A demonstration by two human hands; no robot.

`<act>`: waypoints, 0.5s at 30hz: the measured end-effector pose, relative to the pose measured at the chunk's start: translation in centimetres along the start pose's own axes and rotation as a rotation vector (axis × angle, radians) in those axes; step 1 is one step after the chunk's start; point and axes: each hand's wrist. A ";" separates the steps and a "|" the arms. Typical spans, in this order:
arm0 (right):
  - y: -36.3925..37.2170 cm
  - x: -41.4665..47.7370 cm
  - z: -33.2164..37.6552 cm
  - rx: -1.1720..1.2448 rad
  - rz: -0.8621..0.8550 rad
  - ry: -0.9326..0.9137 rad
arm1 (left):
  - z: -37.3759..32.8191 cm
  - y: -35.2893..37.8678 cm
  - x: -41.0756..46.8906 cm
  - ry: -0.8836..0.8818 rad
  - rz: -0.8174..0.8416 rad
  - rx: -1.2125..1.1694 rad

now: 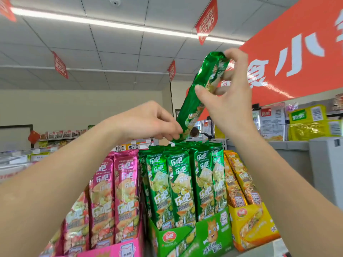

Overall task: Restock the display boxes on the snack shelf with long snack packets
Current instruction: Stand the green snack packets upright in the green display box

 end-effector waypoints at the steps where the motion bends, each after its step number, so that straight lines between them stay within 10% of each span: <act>1: 0.2 -0.1 -0.4 -0.012 0.031 0.007 | -0.1 -0.4 0.3 0.024 -0.157 -0.043; 3: 0.6 -0.2 -1.1 -0.022 0.099 0.001 | -0.5 -1.2 0.9 0.092 -0.365 -0.160; 9: 2.3 0.0 -2.4 0.074 0.249 -0.015 | -1.4 0.0 2.7 0.247 -0.264 -0.136; 15: 1.2 -0.4 -2.9 0.076 0.602 0.298 | 0.0 -0.8 3.3 0.227 -0.516 0.049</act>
Point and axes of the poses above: each hand's wrist, its own x-axis towards the middle knuckle, its own y-axis out of the palm, z = x × y, and after that the axes turned 1 degree about z, right-handed
